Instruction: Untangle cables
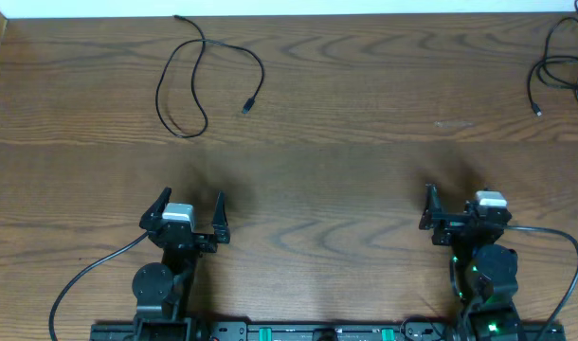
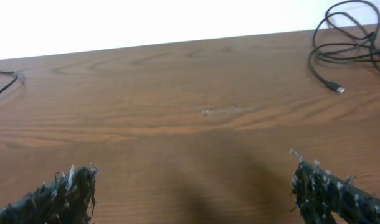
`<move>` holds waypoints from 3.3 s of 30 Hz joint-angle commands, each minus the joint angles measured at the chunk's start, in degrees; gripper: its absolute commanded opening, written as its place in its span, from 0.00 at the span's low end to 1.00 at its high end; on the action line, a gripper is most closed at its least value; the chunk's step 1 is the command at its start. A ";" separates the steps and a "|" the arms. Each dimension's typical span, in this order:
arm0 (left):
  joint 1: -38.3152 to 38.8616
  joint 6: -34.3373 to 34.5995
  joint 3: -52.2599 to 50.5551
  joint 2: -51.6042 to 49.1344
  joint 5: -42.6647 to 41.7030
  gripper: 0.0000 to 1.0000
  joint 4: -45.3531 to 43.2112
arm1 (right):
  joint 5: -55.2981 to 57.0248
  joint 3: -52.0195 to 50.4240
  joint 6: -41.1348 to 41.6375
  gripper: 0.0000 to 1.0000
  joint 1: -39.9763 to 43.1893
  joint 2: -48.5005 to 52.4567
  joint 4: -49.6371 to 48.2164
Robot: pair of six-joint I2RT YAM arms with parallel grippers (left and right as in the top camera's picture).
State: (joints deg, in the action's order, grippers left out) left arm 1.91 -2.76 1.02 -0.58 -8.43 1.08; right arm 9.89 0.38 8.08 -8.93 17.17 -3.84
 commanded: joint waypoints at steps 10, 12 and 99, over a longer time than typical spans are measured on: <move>-0.28 0.50 -0.79 0.31 -0.52 0.98 2.32 | -1.46 -0.07 -0.42 0.99 4.31 -14.12 7.39; -0.28 0.48 -0.79 0.31 -0.52 0.98 2.32 | -1.44 -0.07 -0.44 0.99 4.70 -15.54 7.41; -0.28 0.48 -0.79 0.31 -0.52 0.98 2.32 | -1.44 -0.07 -0.42 0.99 5.99 -16.85 7.32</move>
State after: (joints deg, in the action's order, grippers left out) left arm 1.91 -2.76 1.04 -0.60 -8.43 1.10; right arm 8.67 0.38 8.08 -3.22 0.84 3.20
